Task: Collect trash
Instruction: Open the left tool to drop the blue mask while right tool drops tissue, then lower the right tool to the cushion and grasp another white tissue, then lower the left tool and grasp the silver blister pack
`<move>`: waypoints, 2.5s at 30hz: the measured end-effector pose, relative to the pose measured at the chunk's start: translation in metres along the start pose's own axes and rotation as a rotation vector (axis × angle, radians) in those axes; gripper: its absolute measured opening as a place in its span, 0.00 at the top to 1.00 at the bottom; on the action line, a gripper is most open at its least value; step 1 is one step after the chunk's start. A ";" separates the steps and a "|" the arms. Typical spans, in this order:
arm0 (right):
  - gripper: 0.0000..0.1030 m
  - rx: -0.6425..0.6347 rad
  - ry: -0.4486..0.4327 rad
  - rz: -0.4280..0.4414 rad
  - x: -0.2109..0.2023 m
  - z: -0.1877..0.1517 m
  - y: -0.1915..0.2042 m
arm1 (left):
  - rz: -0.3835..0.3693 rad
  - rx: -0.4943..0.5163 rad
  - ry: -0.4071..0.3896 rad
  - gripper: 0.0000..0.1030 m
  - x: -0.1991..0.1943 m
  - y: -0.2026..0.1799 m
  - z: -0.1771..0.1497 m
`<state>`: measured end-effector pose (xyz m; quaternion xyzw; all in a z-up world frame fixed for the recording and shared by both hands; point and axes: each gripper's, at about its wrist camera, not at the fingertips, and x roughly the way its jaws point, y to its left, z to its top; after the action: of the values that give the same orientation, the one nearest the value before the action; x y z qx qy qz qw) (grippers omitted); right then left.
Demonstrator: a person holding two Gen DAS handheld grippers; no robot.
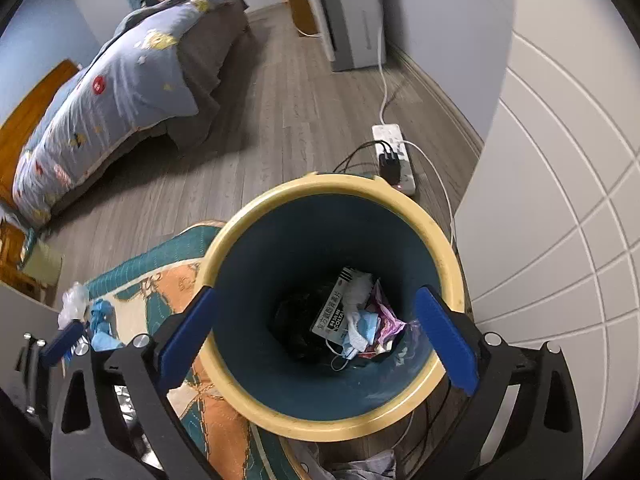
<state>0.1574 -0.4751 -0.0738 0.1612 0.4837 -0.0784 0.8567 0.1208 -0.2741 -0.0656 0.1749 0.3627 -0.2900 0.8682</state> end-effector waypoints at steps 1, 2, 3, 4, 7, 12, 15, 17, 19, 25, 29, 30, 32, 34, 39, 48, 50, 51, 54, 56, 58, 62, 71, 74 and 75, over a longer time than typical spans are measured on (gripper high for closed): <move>0.06 -0.017 -0.003 -0.008 -0.002 0.000 0.006 | 0.008 -0.015 0.005 0.07 -0.008 0.008 -0.002; 0.06 -0.029 -0.005 -0.010 -0.004 0.000 0.010 | 0.019 -0.029 0.008 0.07 -0.015 0.015 -0.004; 0.06 -0.039 -0.008 -0.010 -0.007 0.000 0.015 | 0.036 -0.047 0.007 0.07 -0.024 0.026 -0.006; 0.06 -0.049 -0.014 -0.010 -0.011 0.000 0.021 | 0.055 -0.062 0.006 0.07 -0.033 0.036 -0.009; 0.06 -0.084 -0.030 -0.017 -0.021 -0.002 0.037 | 0.122 -0.098 -0.002 0.06 -0.063 0.067 -0.020; 0.06 -0.180 -0.112 -0.049 -0.051 -0.006 0.075 | 0.233 -0.200 -0.004 0.06 -0.115 0.116 -0.041; 0.06 -0.224 -0.164 -0.012 -0.071 -0.013 0.106 | 0.276 -0.277 -0.025 0.05 -0.144 0.139 -0.058; 0.06 -0.245 -0.178 0.008 -0.077 -0.019 0.122 | 0.301 -0.299 -0.037 0.05 -0.160 0.147 -0.070; 0.06 -0.277 -0.178 0.028 -0.079 -0.028 0.142 | 0.318 -0.317 -0.040 0.05 -0.167 0.155 -0.082; 0.06 -0.356 -0.161 0.036 -0.080 -0.056 0.190 | 0.348 -0.339 -0.022 0.05 -0.174 0.181 -0.119; 0.06 -0.395 -0.156 -0.011 -0.075 -0.080 0.215 | 0.332 -0.352 0.007 0.05 -0.171 0.193 -0.135; 0.06 -0.408 -0.155 -0.021 -0.072 -0.086 0.222 | 0.329 -0.346 0.013 0.05 -0.170 0.195 -0.139; 0.06 -0.422 -0.135 -0.033 -0.064 -0.100 0.235 | 0.336 -0.324 0.021 0.05 -0.168 0.197 -0.142; 0.06 -0.426 -0.093 -0.039 -0.050 -0.118 0.243 | 0.336 -0.300 0.021 0.05 -0.169 0.197 -0.144; 0.06 -0.442 0.013 -0.073 -0.010 -0.164 0.252 | 0.318 -0.287 0.000 0.05 -0.174 0.199 -0.144; 0.06 -0.421 0.112 -0.066 0.038 -0.223 0.256 | 0.266 -0.317 -0.012 0.05 -0.173 0.204 -0.142; 0.08 -0.438 0.141 -0.094 0.046 -0.230 0.256 | 0.267 -0.304 -0.010 0.05 -0.173 0.203 -0.143; 0.13 -0.439 0.152 -0.101 0.049 -0.233 0.256 | 0.267 -0.299 -0.007 0.05 -0.172 0.203 -0.143; 0.35 -0.434 0.219 -0.105 0.059 -0.241 0.254 | 0.265 -0.302 0.011 0.05 -0.168 0.203 -0.146; 0.47 -0.435 0.231 -0.082 0.058 -0.243 0.255 | 0.263 -0.305 0.024 0.05 -0.164 0.204 -0.147; 0.69 -0.446 0.239 -0.070 0.056 -0.245 0.258 | 0.266 -0.303 0.035 0.05 -0.161 0.204 -0.148; 0.82 -0.458 0.260 -0.076 0.045 -0.239 0.258 | 0.269 -0.292 0.064 0.05 -0.151 0.202 -0.150; 0.84 -0.505 0.218 0.014 0.001 -0.163 0.250 | 0.243 -0.245 0.144 0.05 -0.113 0.186 -0.154; 0.84 -0.509 0.167 0.041 0.001 -0.147 0.245 | 0.225 -0.225 0.171 0.05 -0.098 0.178 -0.156; 0.84 -0.484 0.170 0.058 0.004 -0.141 0.242 | 0.219 -0.215 0.180 0.05 -0.092 0.175 -0.157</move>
<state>0.1168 -0.1986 -0.0963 -0.0285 0.5537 0.0780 0.8286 0.0957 -0.0240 -0.0881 0.1451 0.4468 -0.1363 0.8722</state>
